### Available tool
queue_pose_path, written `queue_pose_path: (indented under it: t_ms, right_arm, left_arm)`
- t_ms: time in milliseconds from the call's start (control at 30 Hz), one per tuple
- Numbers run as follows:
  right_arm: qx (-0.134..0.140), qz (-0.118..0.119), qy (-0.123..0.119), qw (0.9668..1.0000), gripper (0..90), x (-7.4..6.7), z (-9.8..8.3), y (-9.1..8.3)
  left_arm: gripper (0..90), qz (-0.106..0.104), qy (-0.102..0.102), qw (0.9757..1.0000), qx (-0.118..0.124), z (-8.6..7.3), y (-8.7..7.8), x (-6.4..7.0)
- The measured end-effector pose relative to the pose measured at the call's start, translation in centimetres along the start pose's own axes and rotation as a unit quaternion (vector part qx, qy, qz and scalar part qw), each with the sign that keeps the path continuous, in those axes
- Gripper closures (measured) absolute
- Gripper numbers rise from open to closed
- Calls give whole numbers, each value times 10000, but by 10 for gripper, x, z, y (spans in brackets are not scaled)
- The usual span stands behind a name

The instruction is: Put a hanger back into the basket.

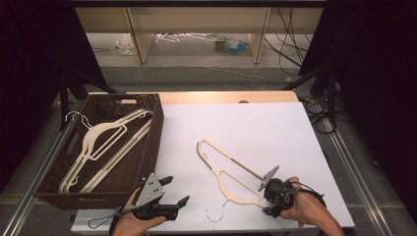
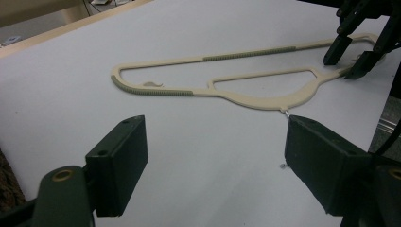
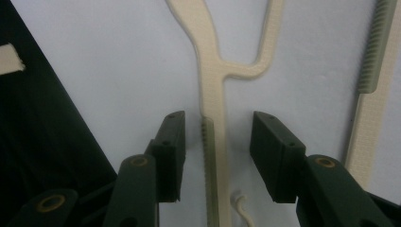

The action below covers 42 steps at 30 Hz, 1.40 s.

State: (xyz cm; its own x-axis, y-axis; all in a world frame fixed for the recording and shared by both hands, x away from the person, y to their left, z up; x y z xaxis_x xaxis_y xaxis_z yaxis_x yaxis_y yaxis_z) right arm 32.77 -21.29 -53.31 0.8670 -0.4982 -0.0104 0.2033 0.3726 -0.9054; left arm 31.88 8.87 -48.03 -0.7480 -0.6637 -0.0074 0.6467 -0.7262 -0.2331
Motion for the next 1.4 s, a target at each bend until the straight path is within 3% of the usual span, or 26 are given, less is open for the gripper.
queue_pose_path:
  t_ms: [233,267,333,433,467,533,567,667,800,867,967,1033,1067,1100,1133,1167,1200,1400]
  right_arm:
    - [-236,-114,-154,9995,650,-2,0,1]
    - [-268,-81,-184,9994,684,-3,0,1]
    - [-334,-44,-195,9992,750,-4,0,0]
    - [-380,13,-146,9992,779,-3,0,0]
    - [-398,48,-142,9991,786,-3,0,1]
    - [-417,107,-164,9989,788,-2,1,1]
    - [-441,144,-162,9988,787,-1,1,1]
    - [-477,146,-171,9986,781,-1,2,2]
    - [-445,149,-195,9987,781,-2,2,2]
    - [-441,145,-359,9983,787,-2,2,2]
    - [-485,157,-309,9982,792,-2,2,2]
    - [-453,230,-310,9982,793,-1,2,1]
    - [-420,247,-307,9983,793,0,3,0]
    - [-443,187,-360,9982,793,0,3,-4]
    - [-455,165,-402,9980,793,1,4,-7]
    - [-417,165,-454,9980,793,1,5,-11]
    - [-345,152,-484,9981,793,0,9,-19]
    - [-325,76,-619,9975,793,0,13,-32]
  left_arm:
    - [220,-10,121,9999,-35,-1,0,-1]
    - [221,21,18,10000,-26,-1,0,0]
    - [220,-23,119,9999,22,1,1,-2]
    - [221,7,127,9999,-69,-2,0,-3]
    - [221,30,26,10000,-38,-2,1,-2]
    - [221,15,210,9998,-53,-2,2,-4]
    - [221,29,108,9999,-82,-4,4,-2]
    - [221,-6,90,9999,-89,-4,7,-1]
    - [221,7,209,9997,-160,-5,13,-3]
    - [221,-4,209,9996,-182,-6,17,-3]
    - [222,-47,284,9992,-274,-9,24,-2]
    - [222,-152,238,9992,-279,-11,31,3]
    - [223,-216,270,9990,-300,-12,37,6]
    - [225,-233,424,9981,-377,-12,38,5]
    - [227,-256,378,9985,-313,-13,43,8]
    - [229,-289,629,9966,-440,-15,48,9]
    - [232,-390,749,9949,-556,-17,51,11]
    - [255,-801,1203,9867,-741,-23,77,25]
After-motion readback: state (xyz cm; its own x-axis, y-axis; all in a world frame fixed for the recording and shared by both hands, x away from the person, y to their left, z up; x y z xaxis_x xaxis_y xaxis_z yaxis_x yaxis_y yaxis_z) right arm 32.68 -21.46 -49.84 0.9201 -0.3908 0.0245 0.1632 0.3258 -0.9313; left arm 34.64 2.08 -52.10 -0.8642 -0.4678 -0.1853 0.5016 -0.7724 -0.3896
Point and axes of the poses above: each handheld gripper's, and its own axes: y roughly forward along the jaws, z roughly out of its top, x roughly to its right, the point moved 8 cm from there along y, roughly forward along the jaws, and after that the axes turned 14 degrees about x, right-handed, at the moved point
